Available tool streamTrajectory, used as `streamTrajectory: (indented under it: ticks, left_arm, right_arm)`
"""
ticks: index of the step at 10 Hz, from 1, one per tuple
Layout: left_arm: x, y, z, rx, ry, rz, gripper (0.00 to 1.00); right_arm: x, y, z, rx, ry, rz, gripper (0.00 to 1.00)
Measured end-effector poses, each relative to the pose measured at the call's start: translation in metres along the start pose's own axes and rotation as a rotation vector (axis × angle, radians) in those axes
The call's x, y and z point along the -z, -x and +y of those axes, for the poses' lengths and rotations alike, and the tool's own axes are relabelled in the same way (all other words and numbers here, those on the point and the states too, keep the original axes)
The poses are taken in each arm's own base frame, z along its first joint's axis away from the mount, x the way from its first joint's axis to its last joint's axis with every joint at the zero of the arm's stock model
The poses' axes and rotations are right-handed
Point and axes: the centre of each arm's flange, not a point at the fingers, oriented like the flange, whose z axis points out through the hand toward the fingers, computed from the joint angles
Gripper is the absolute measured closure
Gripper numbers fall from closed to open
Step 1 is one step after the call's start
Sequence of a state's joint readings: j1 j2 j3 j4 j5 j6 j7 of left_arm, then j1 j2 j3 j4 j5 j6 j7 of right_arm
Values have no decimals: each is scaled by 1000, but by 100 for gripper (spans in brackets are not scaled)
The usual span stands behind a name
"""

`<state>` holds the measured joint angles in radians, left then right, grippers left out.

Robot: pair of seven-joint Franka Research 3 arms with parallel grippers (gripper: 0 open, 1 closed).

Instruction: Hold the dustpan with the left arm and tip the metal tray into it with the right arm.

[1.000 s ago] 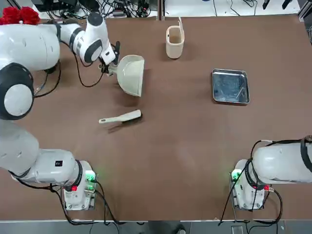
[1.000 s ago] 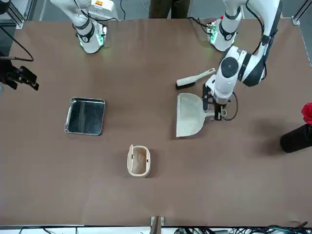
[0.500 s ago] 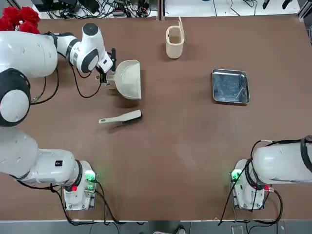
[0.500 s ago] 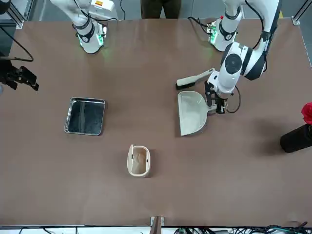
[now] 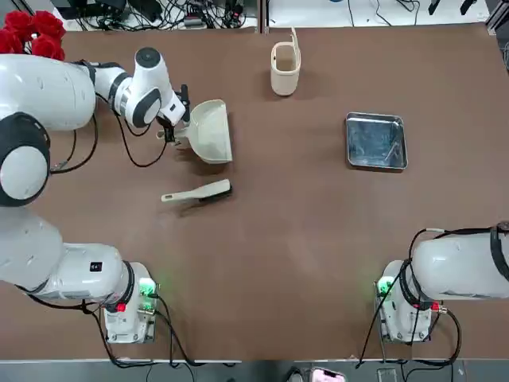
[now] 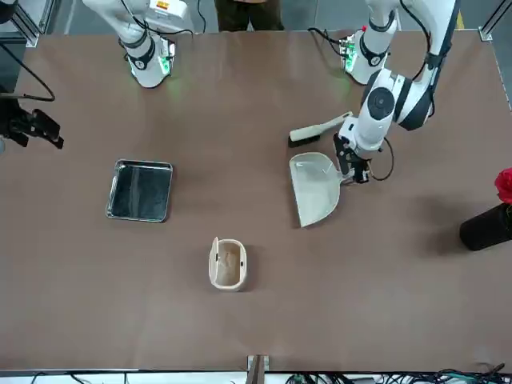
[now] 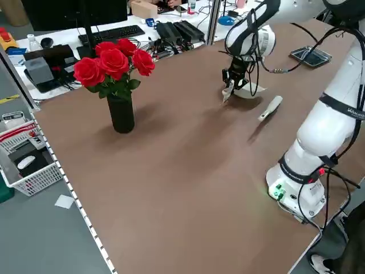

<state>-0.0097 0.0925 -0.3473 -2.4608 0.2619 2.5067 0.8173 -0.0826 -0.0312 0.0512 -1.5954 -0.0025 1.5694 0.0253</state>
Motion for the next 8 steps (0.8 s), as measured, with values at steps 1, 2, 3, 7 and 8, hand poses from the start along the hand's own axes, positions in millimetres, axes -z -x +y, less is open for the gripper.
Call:
streamTrajectory:
  ticks: [1,2,3,7,8]
  left_arm:
    - [-6,1,8,26,14,-8,68]
    - [-13,2,15,63,28,-17,68]
    - [-18,4,21,94,37,-25,68]
    - [-17,12,34,114,35,-40,68]
    - [-16,13,34,113,33,-40,68]
  right_arm:
    - [0,0,0,0,0,2,0]
    - [0,0,0,-1,0,3,0]
    - [0,0,0,-1,0,3,0]
    - [1,-1,0,-2,0,13,0]
    - [1,-2,0,-2,0,15,0]
